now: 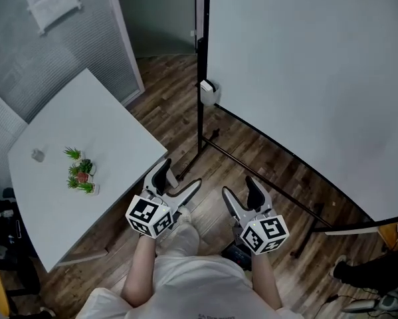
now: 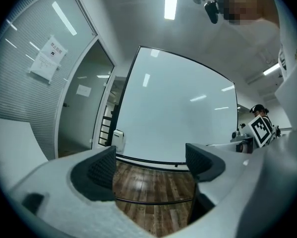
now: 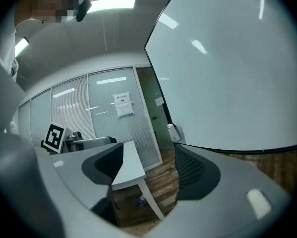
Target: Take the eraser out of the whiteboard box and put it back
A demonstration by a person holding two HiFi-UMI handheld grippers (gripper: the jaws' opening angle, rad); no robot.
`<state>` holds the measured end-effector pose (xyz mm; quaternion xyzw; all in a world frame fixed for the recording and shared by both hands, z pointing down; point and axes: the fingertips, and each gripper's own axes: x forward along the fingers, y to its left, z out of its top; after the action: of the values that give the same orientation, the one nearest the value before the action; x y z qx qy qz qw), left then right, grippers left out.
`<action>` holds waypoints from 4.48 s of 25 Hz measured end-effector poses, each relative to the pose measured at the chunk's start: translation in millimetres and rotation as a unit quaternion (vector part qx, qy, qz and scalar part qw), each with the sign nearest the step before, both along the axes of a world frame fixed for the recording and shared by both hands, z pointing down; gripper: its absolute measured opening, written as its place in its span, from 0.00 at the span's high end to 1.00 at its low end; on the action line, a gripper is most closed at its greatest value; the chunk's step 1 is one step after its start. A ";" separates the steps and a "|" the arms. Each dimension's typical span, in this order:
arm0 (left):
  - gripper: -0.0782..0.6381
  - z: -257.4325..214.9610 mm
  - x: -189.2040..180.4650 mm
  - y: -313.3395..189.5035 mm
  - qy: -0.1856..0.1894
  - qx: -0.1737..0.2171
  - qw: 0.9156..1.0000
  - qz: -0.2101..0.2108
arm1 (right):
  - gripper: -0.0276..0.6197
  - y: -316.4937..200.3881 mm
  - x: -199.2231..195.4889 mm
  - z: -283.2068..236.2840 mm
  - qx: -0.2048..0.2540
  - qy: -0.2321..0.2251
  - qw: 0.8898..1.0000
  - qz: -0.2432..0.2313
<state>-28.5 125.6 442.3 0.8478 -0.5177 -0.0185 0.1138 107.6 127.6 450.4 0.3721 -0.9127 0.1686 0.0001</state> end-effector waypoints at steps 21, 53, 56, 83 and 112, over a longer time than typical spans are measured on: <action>0.33 -0.7 -68.4 -210.1 -0.011 0.002 0.995 0.095 | 0.47 -175.3 -72.0 -2.4 -0.012 0.035 0.995 0.092; 0.38 28.9 -44.4 -309.1 -0.079 -0.017 0.991 0.111 | 0.48 -261.6 -66.8 16.4 -0.026 0.029 0.995 0.090; 0.38 31.4 -43.5 -315.2 -0.076 -0.019 0.991 0.110 | 0.48 -263.6 -65.3 18.5 -0.029 0.028 0.995 0.092; 0.46 45.0 -13.1 -358.9 -0.102 0.003 0.986 0.135 | 0.49 -294.7 -48.1 37.4 -0.053 0.028 0.993 0.102; 0.53 45.6 -14.6 -364.1 -0.125 0.031 0.986 0.106 | 0.53 -298.6 -38.8 45.2 -0.062 0.023 0.992 0.106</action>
<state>-43.1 -238.5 487.9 0.8964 -0.4346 0.0844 0.0233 68.9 -171.0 495.6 0.4700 -0.8556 0.2152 0.0260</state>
